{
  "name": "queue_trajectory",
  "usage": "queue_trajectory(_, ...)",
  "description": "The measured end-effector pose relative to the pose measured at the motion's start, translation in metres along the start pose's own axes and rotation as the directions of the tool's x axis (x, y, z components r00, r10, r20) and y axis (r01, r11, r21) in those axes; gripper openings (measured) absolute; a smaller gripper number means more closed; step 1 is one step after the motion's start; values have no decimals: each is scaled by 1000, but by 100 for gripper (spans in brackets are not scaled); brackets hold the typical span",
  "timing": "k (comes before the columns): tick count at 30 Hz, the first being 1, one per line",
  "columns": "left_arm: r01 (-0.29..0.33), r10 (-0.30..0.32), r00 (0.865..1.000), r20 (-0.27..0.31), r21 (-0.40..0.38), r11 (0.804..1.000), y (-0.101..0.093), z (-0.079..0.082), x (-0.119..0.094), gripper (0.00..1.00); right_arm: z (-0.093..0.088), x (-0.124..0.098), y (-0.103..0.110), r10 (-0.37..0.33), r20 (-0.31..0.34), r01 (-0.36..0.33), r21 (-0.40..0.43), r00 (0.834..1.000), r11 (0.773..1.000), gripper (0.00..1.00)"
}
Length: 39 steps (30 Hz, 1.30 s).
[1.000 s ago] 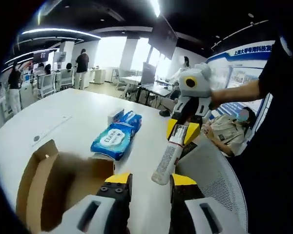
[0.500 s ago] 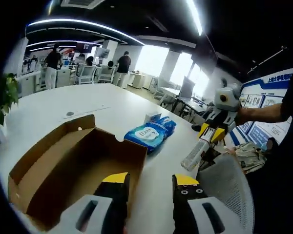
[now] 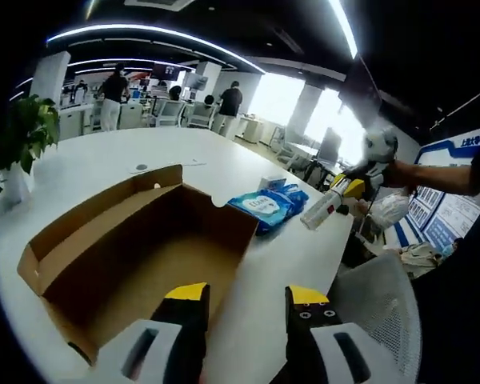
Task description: Operate the shoe box by opening the lid, removing the specified soft item, and placing it in the target area until the item is outside and the box remains undamaged.
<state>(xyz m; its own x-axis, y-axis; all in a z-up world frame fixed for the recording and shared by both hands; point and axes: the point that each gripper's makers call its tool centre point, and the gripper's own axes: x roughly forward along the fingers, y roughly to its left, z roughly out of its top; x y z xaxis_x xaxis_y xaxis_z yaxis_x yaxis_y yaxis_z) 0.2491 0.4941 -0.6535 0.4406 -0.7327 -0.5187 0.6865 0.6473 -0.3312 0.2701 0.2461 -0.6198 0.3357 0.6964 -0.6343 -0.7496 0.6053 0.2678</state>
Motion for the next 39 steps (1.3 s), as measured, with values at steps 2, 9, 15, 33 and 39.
queue_trajectory(2, -8, 8, 1000, 5, -8, 1000, 1, 0, -2, 38, 3, -5, -11, -13, 1, 13, 4, 1000, 1000, 18)
queue_trajectory(9, -53, 54, 998, 26, -39, 998, 6, -1, -12, 38, 16, -17, -44, -59, -5, 59, -15, 998, 998, 18)
queue_trajectory(15, -95, 98, 994, 39, -69, 993, 11, -4, -22, 38, 26, -19, -72, -88, -30, 86, -53, 996, 995, 18)
queue_trajectory(33, -187, 194, 980, 52, -124, 975, 22, -10, -48, 38, 63, 0, -136, -141, -82, 124, -191, 987, 974, 18)
queue_trajectory(39, -207, 216, 975, 54, -141, 968, 25, -12, -51, 38, 64, 12, -148, -152, -165, 91, -329, 975, 940, 18)
